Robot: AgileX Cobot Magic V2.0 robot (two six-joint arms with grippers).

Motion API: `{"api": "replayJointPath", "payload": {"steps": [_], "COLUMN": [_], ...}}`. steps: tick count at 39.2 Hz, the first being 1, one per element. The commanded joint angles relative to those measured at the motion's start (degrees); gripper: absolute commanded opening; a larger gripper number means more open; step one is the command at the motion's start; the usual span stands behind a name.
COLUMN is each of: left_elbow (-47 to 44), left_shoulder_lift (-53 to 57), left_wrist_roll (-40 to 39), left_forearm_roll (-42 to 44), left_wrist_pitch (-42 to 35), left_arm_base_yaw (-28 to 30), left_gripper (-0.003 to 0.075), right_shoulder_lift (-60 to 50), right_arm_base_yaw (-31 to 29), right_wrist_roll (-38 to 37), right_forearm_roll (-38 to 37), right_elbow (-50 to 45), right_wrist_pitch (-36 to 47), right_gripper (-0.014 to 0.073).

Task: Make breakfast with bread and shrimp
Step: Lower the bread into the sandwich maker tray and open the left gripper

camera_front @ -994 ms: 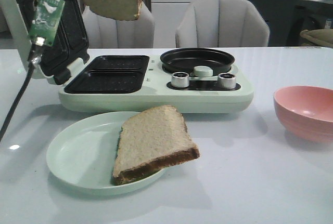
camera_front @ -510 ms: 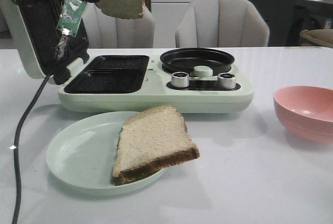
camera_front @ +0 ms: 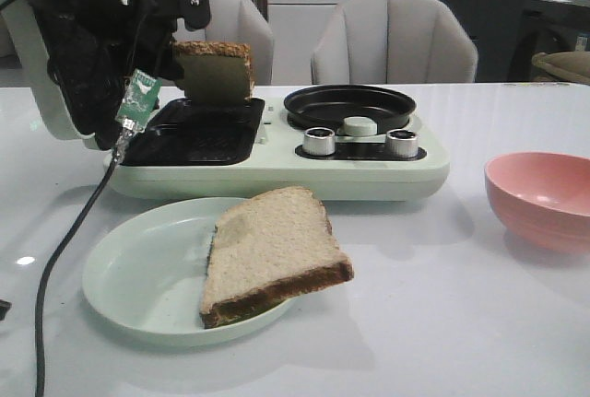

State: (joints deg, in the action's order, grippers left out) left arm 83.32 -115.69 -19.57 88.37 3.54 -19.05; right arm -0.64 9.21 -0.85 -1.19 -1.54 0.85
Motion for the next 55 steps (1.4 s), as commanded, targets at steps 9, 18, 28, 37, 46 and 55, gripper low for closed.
{"api": "replayJointPath", "payload": {"steps": [9,18,28,37,46,55], "left_elbow": [0.8,-2.6,-2.4,-1.8,-1.0,-0.5], "left_shoulder_lift": [2.4,2.4,0.6,-1.2,-1.7,-1.9], "left_wrist_roll": [-2.9,-2.8,-2.8,-2.8,-2.8,-2.8], "left_forearm_roll": [-0.2,-0.2,-0.6,-1.5,-1.6,-3.1], "left_wrist_pitch": [0.4,-0.2,-1.3,-1.8,-3.5,-4.1], "left_arm_base_yaw": [0.2,1.2,1.2,1.2,1.2,1.2], "left_gripper": [0.0121,0.0121,0.0122,0.0125,0.0125,0.0153], "right_shoulder_lift": [-1.2,-1.2,-1.2,-1.2,-1.2,-1.2], "right_arm_base_yaw": [-0.4,-0.4,-0.4,-0.4,-0.4,-0.4], "right_wrist_roll": [0.2,0.2,0.2,0.2,0.2,0.2], "right_forearm_roll": [-0.5,-0.5,-0.5,-0.5,-0.5,-0.5], "right_elbow": [1.0,1.0,1.0,1.0,1.0,1.0], "right_wrist_pitch": [4.2,4.2,4.2,4.2,4.2,4.2], "right_gripper": [0.0118,0.0118,0.0118,0.0118,0.0118,0.0118]}}
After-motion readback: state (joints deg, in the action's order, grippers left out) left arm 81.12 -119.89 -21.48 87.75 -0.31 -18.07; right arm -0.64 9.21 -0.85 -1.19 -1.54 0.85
